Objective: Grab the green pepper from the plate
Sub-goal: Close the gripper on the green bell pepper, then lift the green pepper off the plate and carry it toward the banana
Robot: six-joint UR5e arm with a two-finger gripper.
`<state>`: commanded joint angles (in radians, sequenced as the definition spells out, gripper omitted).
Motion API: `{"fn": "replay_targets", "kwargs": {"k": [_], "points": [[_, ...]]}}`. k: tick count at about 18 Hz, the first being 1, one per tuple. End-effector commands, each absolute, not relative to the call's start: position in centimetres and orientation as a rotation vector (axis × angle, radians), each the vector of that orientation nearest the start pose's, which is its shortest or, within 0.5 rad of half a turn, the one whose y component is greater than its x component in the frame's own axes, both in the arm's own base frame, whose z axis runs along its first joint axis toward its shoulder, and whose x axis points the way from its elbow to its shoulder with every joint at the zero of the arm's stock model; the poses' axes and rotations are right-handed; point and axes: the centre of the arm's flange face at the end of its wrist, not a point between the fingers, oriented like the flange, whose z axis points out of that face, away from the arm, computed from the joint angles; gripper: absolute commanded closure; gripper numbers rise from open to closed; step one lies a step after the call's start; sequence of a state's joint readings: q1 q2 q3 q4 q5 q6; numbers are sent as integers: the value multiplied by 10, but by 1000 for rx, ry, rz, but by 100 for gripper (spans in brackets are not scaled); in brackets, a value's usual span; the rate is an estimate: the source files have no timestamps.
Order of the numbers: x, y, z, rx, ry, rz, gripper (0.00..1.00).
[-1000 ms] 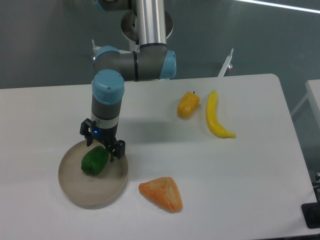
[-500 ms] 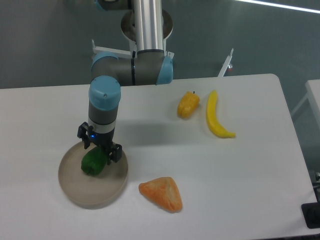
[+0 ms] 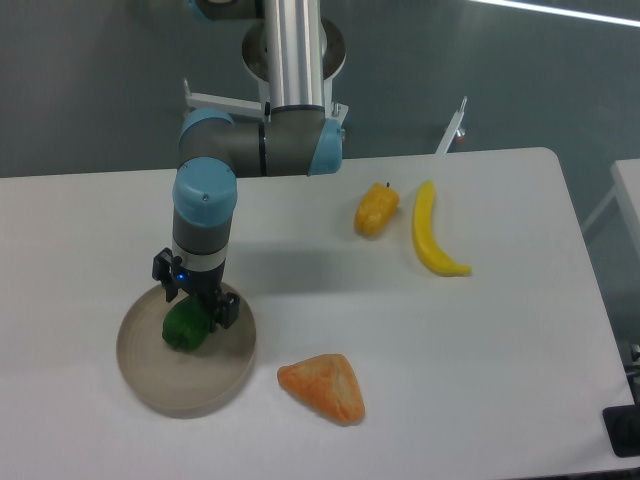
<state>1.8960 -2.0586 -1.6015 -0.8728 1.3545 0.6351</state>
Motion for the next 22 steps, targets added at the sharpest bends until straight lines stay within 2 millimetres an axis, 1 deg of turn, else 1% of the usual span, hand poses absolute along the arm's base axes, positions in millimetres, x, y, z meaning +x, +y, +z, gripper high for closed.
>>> {"fn": "replay_targets", "kwargs": {"k": [3,4,6,7,9,11,13,14,15,16,18,20,22], "points": [[-63,671,266,-2838,476,-156,57],[-63,671,266,-2838,479,-156,61],[-63,671,266,-2839,481,-156,61],[-64,671,268,-2836,479,-154,64],[-64,671,271,-2829,483,-151,64],[-66,674,282,-2813,483,-137,64],[-71,678,302,-2787,477,-108,64],[-74,681,315,-2770,475,-90,64],[-81,684,328,-2752,464,-70,64],[-94,683,338,-2745,439,-54,64],[-120,680,348,-2747,417,-35,64],[-144,673,357,-2744,457,-12,64],[-176,666,366,-2735,474,22,64]]}}
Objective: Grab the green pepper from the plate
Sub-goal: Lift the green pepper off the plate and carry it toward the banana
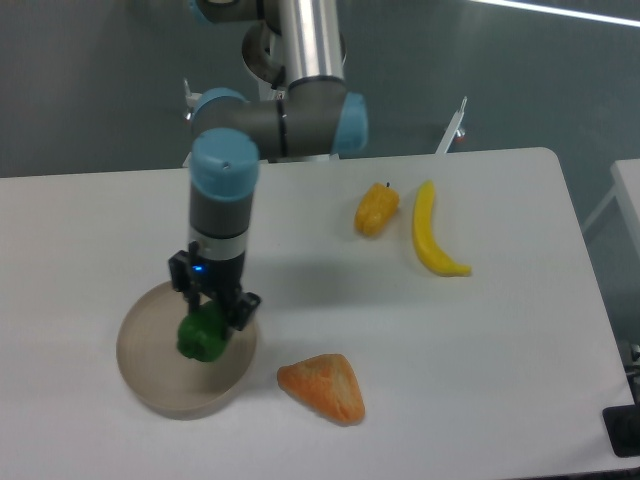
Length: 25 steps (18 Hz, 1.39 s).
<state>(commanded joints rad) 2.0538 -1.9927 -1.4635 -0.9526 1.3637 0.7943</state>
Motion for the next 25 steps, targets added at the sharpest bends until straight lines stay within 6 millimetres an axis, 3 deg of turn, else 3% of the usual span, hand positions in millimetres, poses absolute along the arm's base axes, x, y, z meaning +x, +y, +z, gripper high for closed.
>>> {"fn": "replay_targets", "kwargs": {"k": [4,9,12,15,19,25], "points": [[-238,642,373,-2762,526,39,64],[-309,611,398,-2778,565,71,64],[-340,598,401,-2797,617,75,64],[-362,585,399,-2830,651,117,64],[-376,584,389,-2895,704,186,64],[-376,586,394,-2890,726,212,64]]}}
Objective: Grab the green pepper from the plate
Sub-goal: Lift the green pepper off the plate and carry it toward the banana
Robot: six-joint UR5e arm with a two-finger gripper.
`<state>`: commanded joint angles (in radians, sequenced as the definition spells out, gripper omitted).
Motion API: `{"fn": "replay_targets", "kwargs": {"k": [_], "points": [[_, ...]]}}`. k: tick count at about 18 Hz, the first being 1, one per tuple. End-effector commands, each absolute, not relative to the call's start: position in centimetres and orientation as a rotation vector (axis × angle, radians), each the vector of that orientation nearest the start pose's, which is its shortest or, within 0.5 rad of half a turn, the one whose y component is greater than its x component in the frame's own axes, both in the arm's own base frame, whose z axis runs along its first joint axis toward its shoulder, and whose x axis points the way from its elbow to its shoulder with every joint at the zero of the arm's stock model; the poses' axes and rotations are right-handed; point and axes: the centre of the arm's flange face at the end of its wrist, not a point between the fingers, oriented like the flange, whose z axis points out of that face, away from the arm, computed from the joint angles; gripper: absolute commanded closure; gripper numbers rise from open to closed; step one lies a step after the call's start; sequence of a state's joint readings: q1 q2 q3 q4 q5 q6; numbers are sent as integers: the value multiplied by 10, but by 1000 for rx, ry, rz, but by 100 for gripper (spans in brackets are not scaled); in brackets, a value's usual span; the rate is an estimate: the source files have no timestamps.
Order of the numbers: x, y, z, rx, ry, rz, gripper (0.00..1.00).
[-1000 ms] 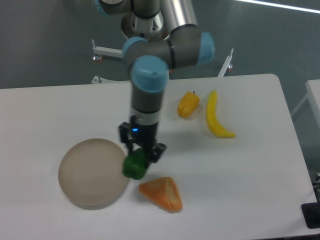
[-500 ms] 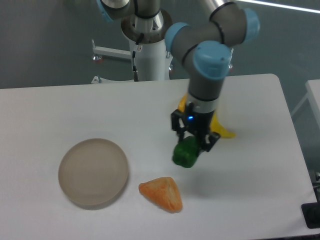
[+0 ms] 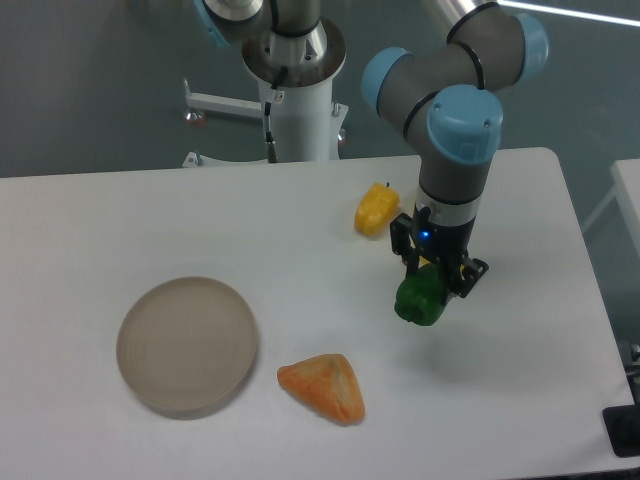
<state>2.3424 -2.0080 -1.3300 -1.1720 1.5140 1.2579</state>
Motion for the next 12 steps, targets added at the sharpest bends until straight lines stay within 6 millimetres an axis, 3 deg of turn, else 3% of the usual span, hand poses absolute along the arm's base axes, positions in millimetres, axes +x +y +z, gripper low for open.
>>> {"fn": "replay_targets", "kwargs": {"k": [12], "points": [[-374,585,397,-2887,722,226,64]]}}
